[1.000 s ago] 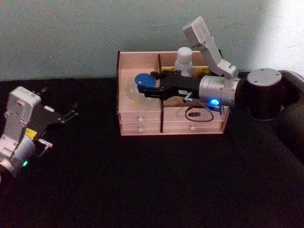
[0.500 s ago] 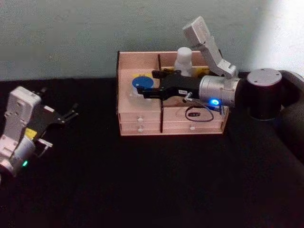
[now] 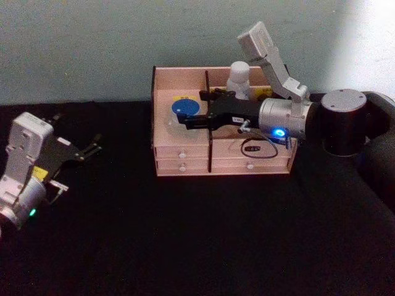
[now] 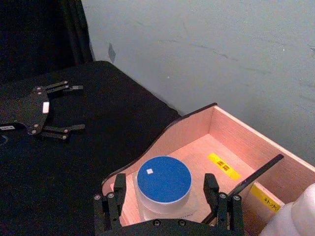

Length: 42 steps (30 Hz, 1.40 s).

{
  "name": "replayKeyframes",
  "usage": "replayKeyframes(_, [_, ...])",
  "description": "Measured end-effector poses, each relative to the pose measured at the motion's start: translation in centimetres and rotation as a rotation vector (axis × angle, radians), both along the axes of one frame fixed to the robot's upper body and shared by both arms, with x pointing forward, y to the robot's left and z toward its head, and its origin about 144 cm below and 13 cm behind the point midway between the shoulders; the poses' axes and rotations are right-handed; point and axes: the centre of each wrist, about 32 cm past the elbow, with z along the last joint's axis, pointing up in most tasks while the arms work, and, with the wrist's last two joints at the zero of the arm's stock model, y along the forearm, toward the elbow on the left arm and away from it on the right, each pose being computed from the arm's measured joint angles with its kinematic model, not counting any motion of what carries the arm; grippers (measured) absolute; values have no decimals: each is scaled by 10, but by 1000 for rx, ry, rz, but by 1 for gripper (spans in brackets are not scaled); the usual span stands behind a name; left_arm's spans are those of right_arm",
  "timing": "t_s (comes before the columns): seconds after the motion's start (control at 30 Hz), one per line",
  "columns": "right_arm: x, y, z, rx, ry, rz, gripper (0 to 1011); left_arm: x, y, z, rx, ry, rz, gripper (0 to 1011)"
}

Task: Pick up the facial cleanser and watermelon frost from the table and place them into the tiered storage box.

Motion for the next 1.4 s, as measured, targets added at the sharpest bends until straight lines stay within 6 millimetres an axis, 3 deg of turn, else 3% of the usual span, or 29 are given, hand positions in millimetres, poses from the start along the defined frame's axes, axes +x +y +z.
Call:
replayKeyframes(0.23, [-11, -4, 9, 10, -54, -15, 1000, 0, 0, 0, 0, 0, 0, 1001])
replayKeyframes(0.43, [-30, -20, 21, 28, -73, -28, 1000, 0, 0, 0, 0, 0, 0, 1001])
replayKeyframes(0.8, [-77, -71, 31, 34, -12, -80, 1000, 0, 0, 0, 0, 0, 0, 1001])
replayKeyframes(1.03, [-108, -99, 30, -23, -62, -237, 1000, 0, 0, 0, 0, 0, 0, 1001])
replayKeyframes(1.1, [-119, -106, 26, -67, -132, -365, 1000, 0, 0, 0, 0, 0, 0, 1001])
replayKeyframes(1.4, [-130, -111, 4, -106, -192, -677, 1000, 0, 0, 0, 0, 0, 0, 1001])
